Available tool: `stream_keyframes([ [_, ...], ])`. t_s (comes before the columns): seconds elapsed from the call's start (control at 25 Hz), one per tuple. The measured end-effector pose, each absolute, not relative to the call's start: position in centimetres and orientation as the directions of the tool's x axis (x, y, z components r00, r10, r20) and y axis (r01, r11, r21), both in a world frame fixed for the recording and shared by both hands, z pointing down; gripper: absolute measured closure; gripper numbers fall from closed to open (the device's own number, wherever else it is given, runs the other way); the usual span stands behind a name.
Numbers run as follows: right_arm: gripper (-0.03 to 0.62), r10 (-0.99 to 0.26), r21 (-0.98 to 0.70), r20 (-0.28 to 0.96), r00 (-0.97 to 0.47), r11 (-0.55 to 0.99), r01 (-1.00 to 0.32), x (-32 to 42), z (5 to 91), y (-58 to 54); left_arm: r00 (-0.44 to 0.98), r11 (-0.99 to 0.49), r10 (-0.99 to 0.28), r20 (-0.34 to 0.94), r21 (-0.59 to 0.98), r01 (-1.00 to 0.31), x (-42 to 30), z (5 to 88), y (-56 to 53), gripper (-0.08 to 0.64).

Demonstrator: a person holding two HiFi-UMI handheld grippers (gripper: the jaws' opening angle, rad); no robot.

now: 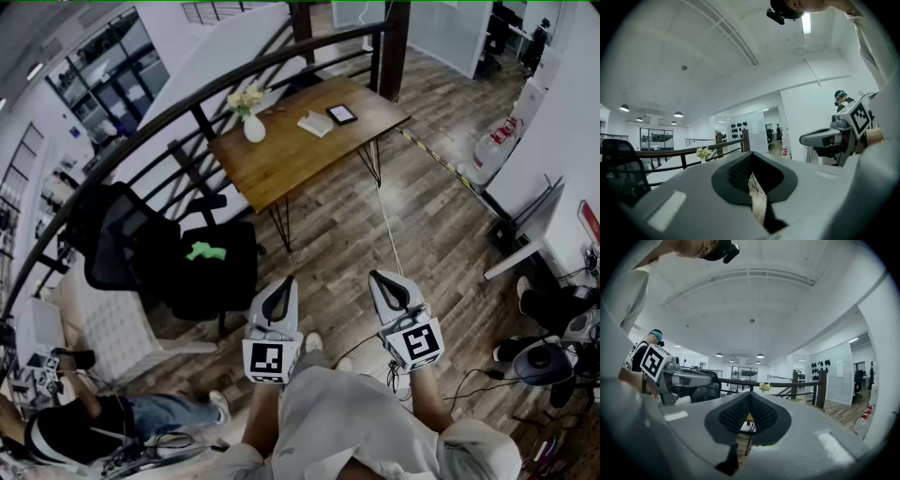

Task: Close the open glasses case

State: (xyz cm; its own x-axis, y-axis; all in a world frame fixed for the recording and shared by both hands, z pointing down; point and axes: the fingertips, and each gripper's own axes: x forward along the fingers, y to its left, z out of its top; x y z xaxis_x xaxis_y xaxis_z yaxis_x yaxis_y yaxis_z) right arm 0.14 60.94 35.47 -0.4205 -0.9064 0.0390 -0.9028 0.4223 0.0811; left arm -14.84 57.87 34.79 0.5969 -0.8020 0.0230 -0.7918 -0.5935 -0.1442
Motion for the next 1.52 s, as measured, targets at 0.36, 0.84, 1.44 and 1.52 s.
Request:
stream_keyframes([
  [0.36,0.589,-0.904,0.077,0.004,-0.428,0.427,-0.901,0.9,35.1,59.7,0.6,-0.594,-0.8,0.013,-0.156,-0.789,-13.0,34.6,56.9,0.541],
  [0.84,0.589,-0.89,0.095,0.028,-0.454,0.455,-0.886,0.5,36.1,52.4,0.596,-0.593,-0.802,0.035,-0.152,-0.79,-12.5,36.0,50.0,0.541],
  [1.44,0.589,-0.913,0.095,0.074,-0.402,0.408,-0.908,-1.0,36.2,40.1,0.638,-0.637,-0.769,0.036,-0.131,-0.76,-13.6,35.8,37.1,0.541],
  [1.52,0.589,-0.915,0.1,0.086,-0.393,0.401,-0.911,-1.2,36.2,39.0,0.646,-0.646,-0.762,0.044,-0.123,-0.754,-13.7,36.0,35.9,0.541],
])
